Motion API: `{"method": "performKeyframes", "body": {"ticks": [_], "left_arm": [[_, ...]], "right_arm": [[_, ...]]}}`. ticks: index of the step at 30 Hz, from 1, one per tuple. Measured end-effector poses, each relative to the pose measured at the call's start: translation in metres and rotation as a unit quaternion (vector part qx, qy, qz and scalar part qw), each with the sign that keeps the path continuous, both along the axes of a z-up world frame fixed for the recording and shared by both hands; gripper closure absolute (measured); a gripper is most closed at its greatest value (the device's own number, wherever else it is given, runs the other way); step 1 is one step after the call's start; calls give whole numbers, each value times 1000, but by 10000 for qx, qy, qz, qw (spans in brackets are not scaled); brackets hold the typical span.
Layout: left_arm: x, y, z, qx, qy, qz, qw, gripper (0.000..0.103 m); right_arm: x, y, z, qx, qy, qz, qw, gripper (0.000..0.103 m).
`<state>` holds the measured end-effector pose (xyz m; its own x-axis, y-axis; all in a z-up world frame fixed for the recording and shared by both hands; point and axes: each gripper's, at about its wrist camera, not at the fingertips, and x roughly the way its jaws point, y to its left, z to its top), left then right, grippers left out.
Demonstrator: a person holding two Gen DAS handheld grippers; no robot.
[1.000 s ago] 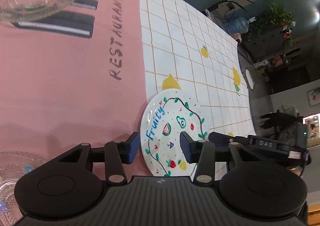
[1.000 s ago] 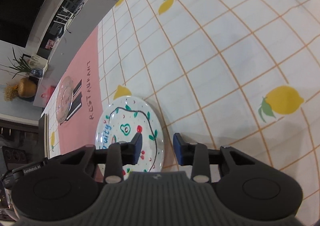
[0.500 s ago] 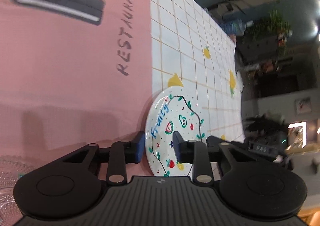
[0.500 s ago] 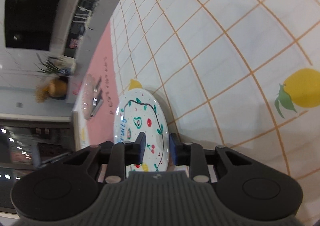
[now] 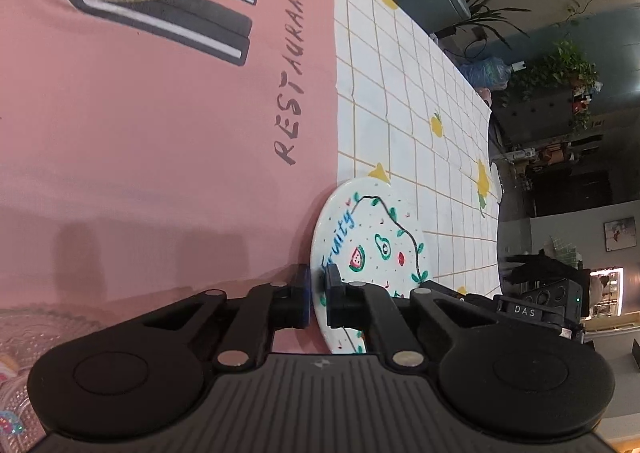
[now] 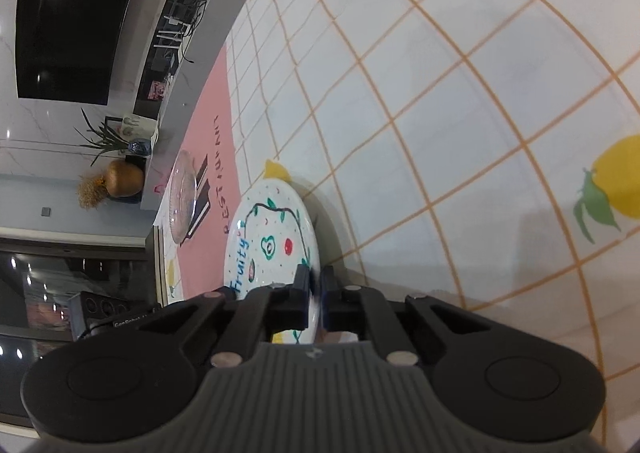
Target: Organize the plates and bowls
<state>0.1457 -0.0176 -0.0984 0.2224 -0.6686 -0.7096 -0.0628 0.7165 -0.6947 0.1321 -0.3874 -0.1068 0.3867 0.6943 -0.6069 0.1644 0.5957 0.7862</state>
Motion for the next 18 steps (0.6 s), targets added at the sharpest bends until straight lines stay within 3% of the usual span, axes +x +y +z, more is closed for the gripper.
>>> {"method": "performKeyframes", "body": {"ticks": [9, 18], "left_arm": [[-6, 28, 20, -60, -217, 211, 9995, 96], [-9, 74, 21, -50, -219, 579, 9981, 96]], "right_arm": [[9, 25, 17, 118, -200, 103, 9997, 101], [25, 75, 19, 127, -253, 356, 9990, 101]]}}
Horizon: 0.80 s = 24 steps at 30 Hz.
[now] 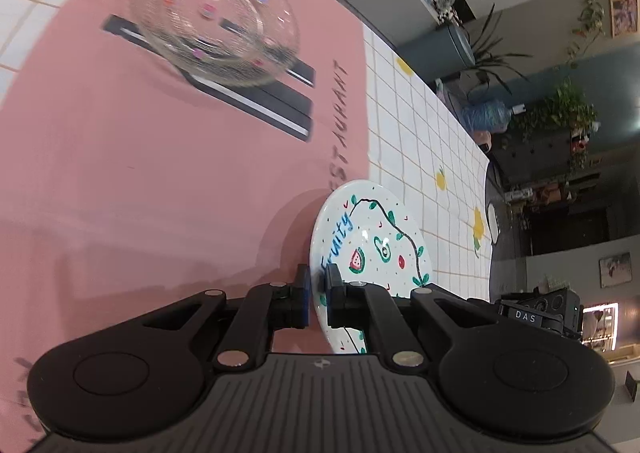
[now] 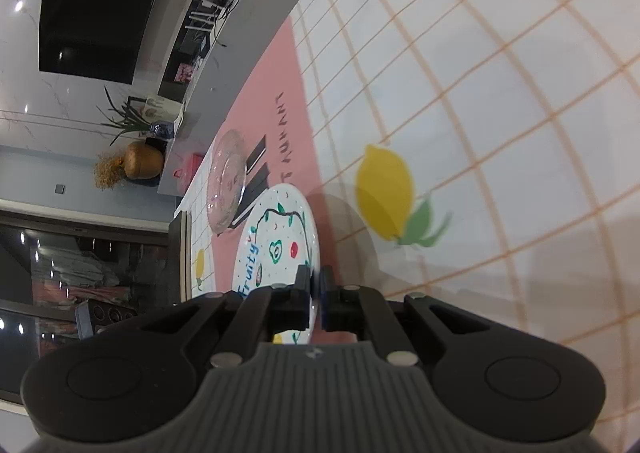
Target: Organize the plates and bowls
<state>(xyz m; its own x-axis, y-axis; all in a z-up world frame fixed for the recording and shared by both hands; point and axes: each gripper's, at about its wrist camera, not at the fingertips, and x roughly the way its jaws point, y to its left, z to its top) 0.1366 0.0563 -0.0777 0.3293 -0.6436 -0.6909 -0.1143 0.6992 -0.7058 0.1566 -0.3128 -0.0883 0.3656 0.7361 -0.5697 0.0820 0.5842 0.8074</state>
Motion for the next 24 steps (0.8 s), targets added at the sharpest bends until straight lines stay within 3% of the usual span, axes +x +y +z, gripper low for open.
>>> {"method": "performKeyframes", "body": {"ticks": [9, 24], "left_arm": [[5, 15, -14, 232, 173, 264, 9992, 95], [10, 2, -16, 557, -56, 159, 9983, 94]], "right_arm": [[16, 33, -12, -346, 48, 186, 9992, 100], [15, 31, -13, -833, -31, 234, 9962, 97]]}}
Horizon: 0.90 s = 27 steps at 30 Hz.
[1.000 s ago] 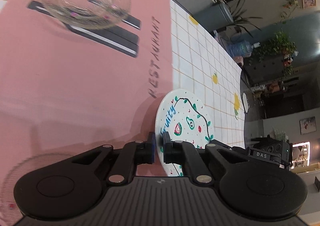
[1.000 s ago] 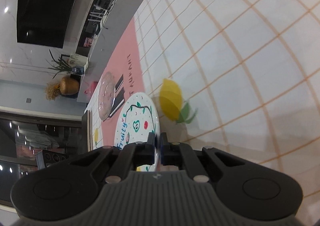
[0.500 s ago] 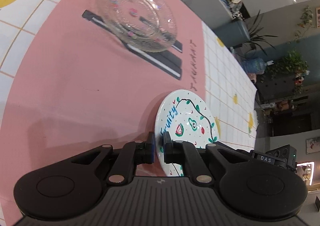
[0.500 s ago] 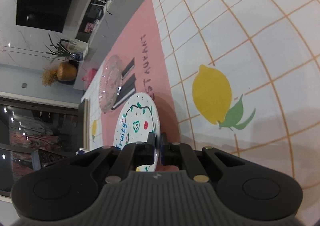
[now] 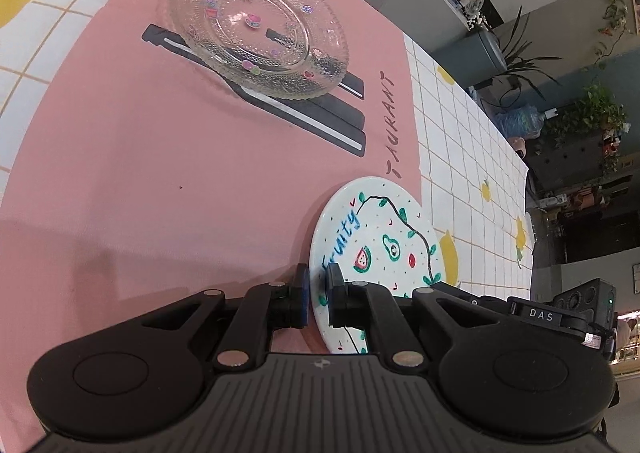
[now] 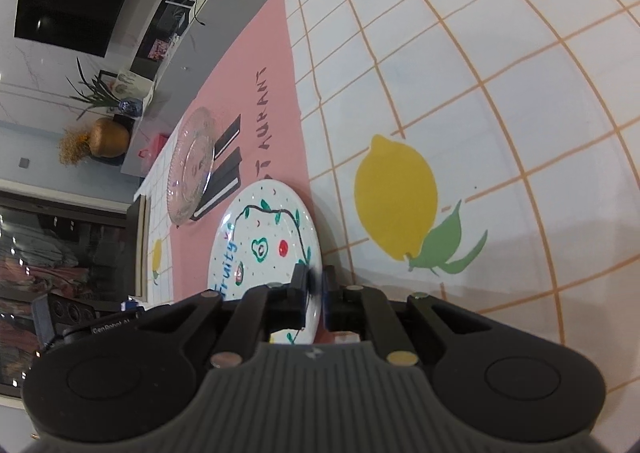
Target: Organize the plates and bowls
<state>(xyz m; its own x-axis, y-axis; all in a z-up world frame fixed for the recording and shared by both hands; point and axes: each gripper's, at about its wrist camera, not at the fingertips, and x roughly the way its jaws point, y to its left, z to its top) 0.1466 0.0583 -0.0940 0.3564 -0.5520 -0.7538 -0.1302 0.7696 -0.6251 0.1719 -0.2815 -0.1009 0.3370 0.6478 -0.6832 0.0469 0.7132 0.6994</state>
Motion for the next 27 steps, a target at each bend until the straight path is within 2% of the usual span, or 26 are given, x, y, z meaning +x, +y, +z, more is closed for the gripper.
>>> {"method": "performKeyframes", "body": {"ticks": [10, 17, 22, 27], "left_arm": [[2, -2, 1, 44, 2, -11, 10000, 94], [3, -7, 12, 575, -277, -35, 9980, 91], [0, -8, 21, 781, -443, -77, 9959, 91], [-6, -6, 35, 925, -663, -83, 9935, 89]], "right_arm": [[-2, 16, 13, -581, -262, 280, 9976, 93], [-5, 26, 21, -1148, -545, 535, 9904, 94], [-10, 32, 30, -1530, -721, 652, 9834, 82], [-14, 35, 40, -1552, -871, 703, 9815, 79]]}}
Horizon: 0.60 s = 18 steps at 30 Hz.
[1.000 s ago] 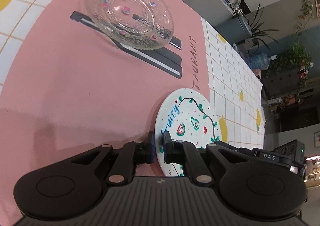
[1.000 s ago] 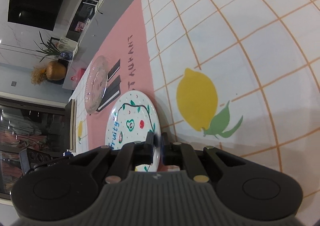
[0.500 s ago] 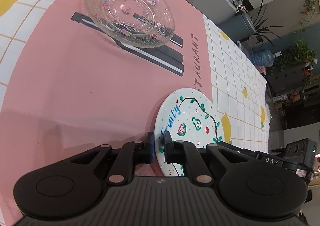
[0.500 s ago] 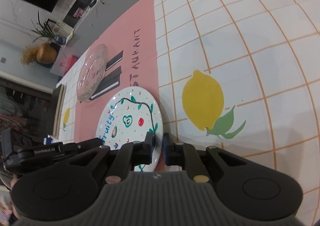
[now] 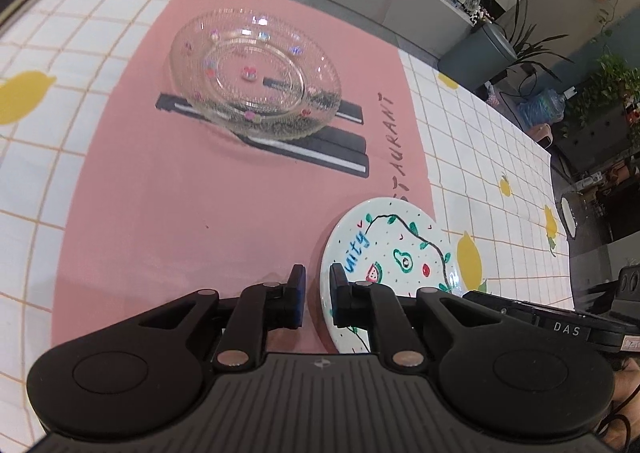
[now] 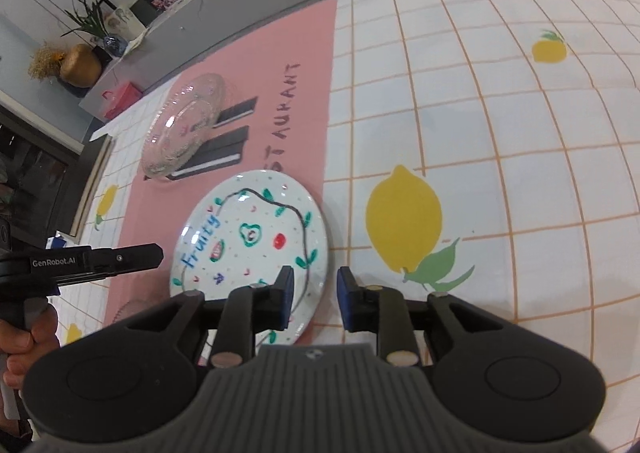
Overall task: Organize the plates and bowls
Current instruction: 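Move both tools to the pink-dotted glass plate beside the Fruity plate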
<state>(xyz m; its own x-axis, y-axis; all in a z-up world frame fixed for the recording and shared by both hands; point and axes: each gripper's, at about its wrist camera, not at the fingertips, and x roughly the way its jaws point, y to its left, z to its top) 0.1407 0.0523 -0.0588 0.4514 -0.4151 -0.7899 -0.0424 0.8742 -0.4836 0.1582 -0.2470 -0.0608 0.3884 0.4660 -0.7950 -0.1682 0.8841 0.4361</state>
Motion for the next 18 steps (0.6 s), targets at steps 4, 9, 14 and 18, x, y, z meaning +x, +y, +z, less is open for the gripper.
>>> {"method": "performKeyframes", "body": {"ticks": [4, 9, 14, 18], "left_arm": [[-9, 3, 10, 103, -151, -46, 9998, 81], [-25, 15, 15, 298, -104, -145, 9994, 74], [-48, 32, 16, 476, -37, -64, 9988, 69], [-68, 43, 21, 532, -42, -57, 9986, 66]], "right_arm": [[-2, 2, 6, 111, 27, 86, 9999, 77], [-8, 16, 11, 45, 254, 251, 9994, 72], [-19, 38, 17, -48, 418, 461, 9980, 68], [-27, 55, 19, -57, 607, 628, 9962, 66]]}}
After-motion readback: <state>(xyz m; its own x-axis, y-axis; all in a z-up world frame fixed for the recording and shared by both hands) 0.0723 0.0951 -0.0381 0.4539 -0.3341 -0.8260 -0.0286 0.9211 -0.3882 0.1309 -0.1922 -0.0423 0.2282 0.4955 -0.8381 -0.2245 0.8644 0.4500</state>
